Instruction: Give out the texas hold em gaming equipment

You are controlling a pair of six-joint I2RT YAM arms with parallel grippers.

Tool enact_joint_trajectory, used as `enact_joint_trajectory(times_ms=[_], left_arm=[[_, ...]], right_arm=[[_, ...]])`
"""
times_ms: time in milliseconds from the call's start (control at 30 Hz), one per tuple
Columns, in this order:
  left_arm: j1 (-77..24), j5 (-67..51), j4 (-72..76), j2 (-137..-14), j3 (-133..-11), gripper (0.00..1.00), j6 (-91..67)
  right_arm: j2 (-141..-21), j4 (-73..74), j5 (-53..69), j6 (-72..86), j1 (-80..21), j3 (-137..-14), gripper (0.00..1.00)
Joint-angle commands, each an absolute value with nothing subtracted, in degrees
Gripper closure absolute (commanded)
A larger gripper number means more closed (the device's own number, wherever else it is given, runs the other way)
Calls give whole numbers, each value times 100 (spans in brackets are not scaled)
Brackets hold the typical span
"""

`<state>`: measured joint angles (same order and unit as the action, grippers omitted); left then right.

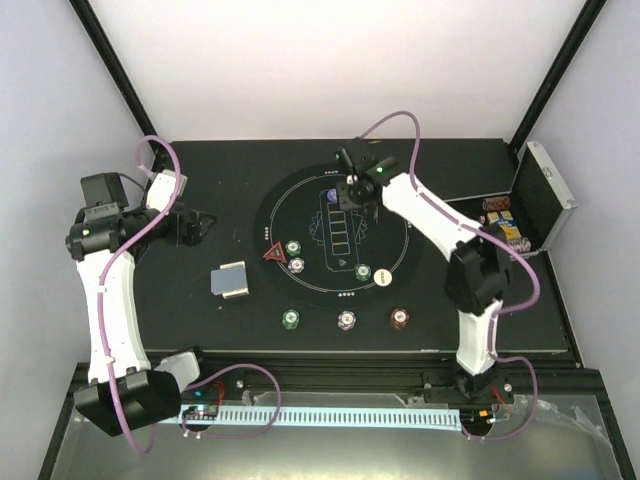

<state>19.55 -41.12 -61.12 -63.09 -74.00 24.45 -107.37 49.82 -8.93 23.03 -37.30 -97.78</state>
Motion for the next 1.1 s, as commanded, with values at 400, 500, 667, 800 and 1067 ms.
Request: enact_joint_trajectory(times_ms=[400, 500, 667, 800, 1067], left_arm=[[1980, -4249, -5983, -6386, -7373, 1, 2531], [1978, -4294, -5941, -6392, -7390, 1, 2507], [1982, -4368, -5939, -6408, -7459, 1, 2452], [1978, -4403, -5923, -6390, -7462, 1, 2435], [1978, -4360, -5933, -6370, -7476, 1, 2451]], right_arm=[[-14154, 5643, -664, 1947, -2295, -13143, 80], [-14411, 5650, -649, 1950, -2262, -13359, 79], [-14721, 5599, -598, 1985, -2215, -13642, 77], [-14895, 5549, -564, 2036, -2197, -13814, 74], [-14846, 5534, -453, 2048, -2191, -13858, 47]])
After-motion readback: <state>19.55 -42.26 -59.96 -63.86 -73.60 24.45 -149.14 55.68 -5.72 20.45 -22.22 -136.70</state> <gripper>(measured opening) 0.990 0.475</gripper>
